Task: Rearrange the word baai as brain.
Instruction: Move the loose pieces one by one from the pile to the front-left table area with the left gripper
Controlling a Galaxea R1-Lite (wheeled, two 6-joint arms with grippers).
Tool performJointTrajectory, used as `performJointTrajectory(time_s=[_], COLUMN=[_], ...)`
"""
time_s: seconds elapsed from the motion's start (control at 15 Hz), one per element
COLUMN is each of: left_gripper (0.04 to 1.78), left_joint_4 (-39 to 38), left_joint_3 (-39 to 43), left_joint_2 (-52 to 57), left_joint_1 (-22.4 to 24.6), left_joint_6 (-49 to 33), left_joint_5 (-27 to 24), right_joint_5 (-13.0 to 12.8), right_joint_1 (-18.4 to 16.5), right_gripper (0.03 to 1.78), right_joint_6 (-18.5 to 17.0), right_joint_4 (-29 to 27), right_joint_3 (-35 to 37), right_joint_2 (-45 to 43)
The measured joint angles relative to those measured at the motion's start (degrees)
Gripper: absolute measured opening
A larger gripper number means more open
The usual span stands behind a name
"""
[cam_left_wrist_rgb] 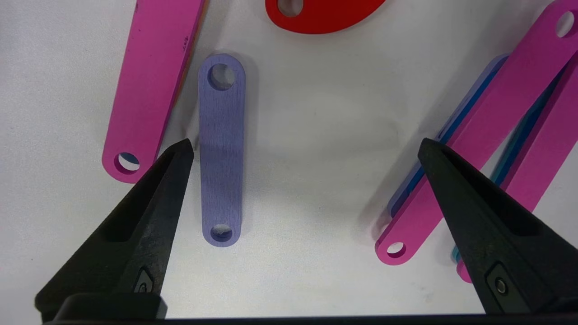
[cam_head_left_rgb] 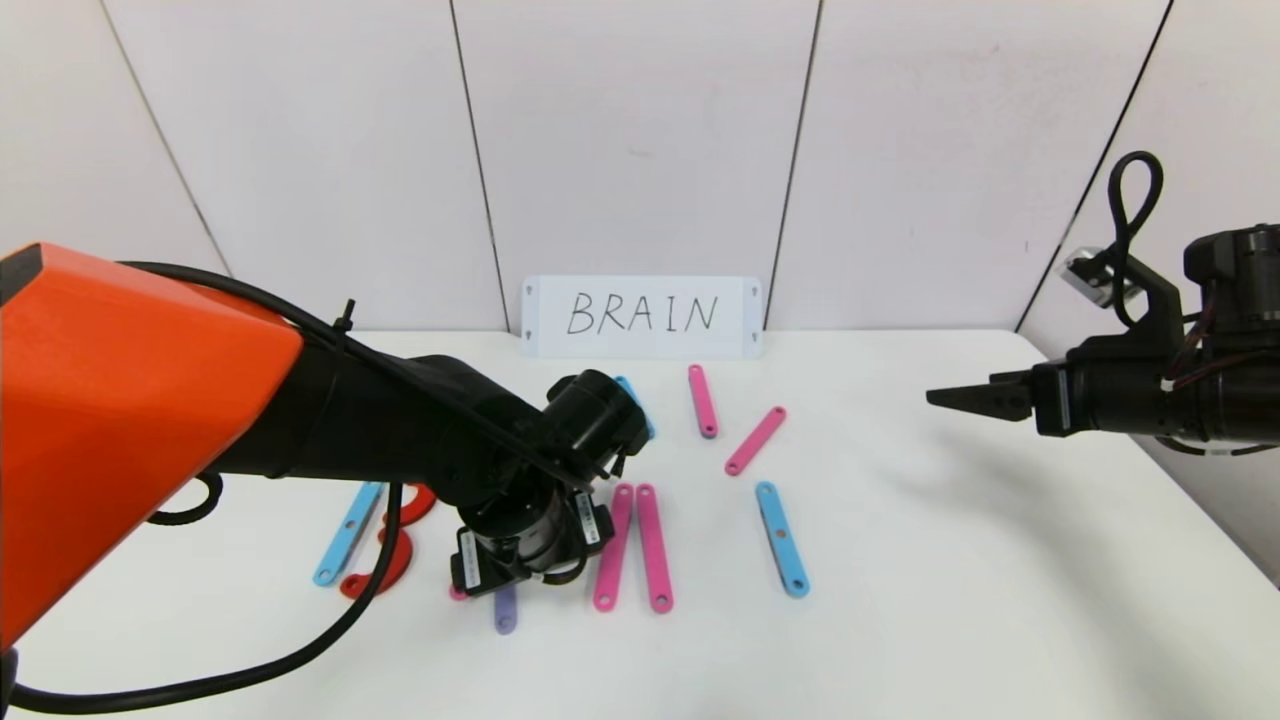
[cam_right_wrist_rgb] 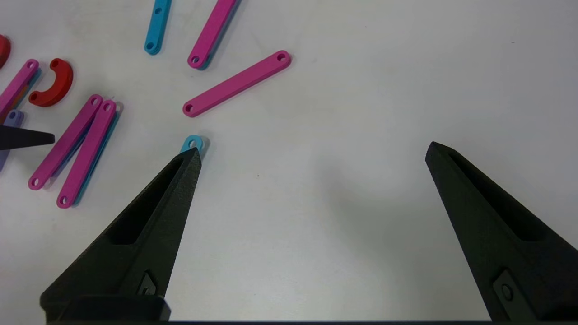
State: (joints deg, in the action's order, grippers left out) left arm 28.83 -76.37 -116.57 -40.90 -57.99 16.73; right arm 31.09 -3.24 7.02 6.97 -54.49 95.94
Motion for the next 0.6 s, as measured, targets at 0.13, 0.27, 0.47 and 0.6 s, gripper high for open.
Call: performJointTrajectory(time_s=[0.13,0.27,0.47,0.6], left_gripper=[1.74,1.74,1.74,1.74], left_joint_4=[0.0,-0.6,-1.0,-1.0], left_joint_3=[0.0,-0.1,-0.2,-0.6], left_joint_2=[0.0,0.0,-0.1,-0.5], left_joint_1=[-0.2,-0.2,-0.2,-0.2], left_joint_6=[0.0,0.0,0.0,0.0], left_joint_5=[-0.8,-1.5,-1.4,-1.3], right_joint_5=[0.0,0.0,0.0,0.0], right_joint_1=[0.0,0.0,0.0,0.0], right_gripper=[1.74,1.74,1.74,1.74], right_joint_6=[0.0,0.0,0.0,0.0], right_joint_4=[0.0,0.0,0.0,0.0], right_joint_3=[0.0,0.0,0.1,0.1], right_joint_2=[0.0,0.0,0.0,0.0])
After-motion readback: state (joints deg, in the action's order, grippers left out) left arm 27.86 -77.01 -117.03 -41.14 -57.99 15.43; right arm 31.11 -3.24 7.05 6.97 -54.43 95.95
